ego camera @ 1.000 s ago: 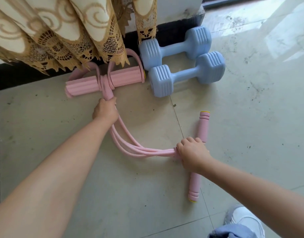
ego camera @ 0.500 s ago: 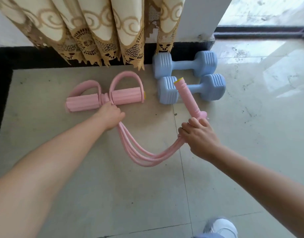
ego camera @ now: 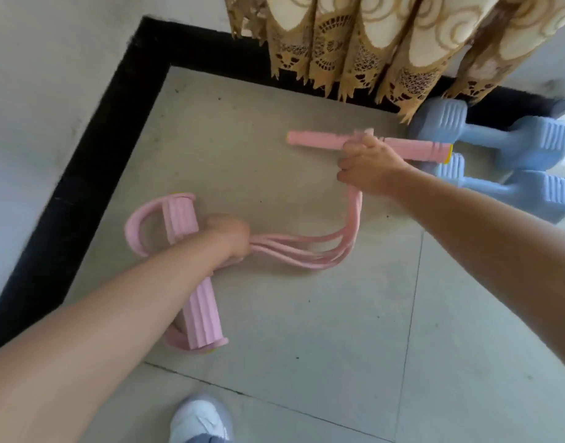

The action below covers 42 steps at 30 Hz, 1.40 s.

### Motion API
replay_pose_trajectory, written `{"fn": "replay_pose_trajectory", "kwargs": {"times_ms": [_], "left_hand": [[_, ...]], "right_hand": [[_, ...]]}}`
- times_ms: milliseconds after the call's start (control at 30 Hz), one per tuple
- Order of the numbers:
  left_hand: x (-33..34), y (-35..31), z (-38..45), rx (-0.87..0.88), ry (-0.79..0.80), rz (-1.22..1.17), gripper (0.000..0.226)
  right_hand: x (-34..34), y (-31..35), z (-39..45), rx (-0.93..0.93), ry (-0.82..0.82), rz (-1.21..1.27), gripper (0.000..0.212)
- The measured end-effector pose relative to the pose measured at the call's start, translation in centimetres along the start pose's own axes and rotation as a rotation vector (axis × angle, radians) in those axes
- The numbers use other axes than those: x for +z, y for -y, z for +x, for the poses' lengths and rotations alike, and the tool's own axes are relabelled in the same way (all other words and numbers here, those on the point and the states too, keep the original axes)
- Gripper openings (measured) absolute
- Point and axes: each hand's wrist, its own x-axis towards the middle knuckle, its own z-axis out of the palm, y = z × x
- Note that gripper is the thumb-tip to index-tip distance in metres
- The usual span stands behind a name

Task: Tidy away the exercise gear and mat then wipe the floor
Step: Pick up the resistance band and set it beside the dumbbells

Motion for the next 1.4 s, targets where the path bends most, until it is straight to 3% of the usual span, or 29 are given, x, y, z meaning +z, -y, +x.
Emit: {"fn": "replay_pose_trajectory", "kwargs": {"times_ms": [167,333,433,600,767,833,933,1067,1267,1400], "left_hand": [[1.5,-0.4,0.5,0.015,0.061,-0.088,0.030],[0.4,-1.2,1.4,0.020,0.058,-0.265,0.028],[-0.2,-2.6,2.1,0.036,0.050,-0.345,0.019],[0.1,-5.3,3.1,0.054,0.036,-0.365,0.034],[1.7,-4.6,2.2,0.283,0.120,-0.292,0.041],[2.1,-3.4,1.4,0.347,0.176,-0.142,0.049],[2.0,-1.8,0.9,0.373,0.118,0.195,0.059],[2.4,0.1,0.1,0.294,0.004,0.490,0.066],[3.2,0.6,-1.0,0.333,-0.067,0.570,0.062],[3.6,-0.2,-1.2,0.404,-0.129,0.685,0.047]], "right_hand": [[-0.1,-2.0,4.1,0.057,-0.067,0.032,0.039],[1.8,-2.8,6.2,0.211,0.084,0.085,0.047],[3.1,-2.7,6.6,0.373,0.083,0.321,0.052],[3.9,-0.5,4.9,0.568,-0.003,0.868,0.060],[4.1,4.7,1.0,0.531,-0.033,0.978,0.053],[4.4,7.3,-0.8,0.468,-0.169,0.955,0.041],[4.8,11.0,-3.4,0.272,-0.371,0.887,0.034],[4.8,15.5,-5.7,0.145,-0.285,0.867,0.042],[1.3,20.0,-7.3,0.171,0.063,1.173,0.059],[-0.7,21.8,-6.8,0.191,0.140,1.253,0.058]]}}
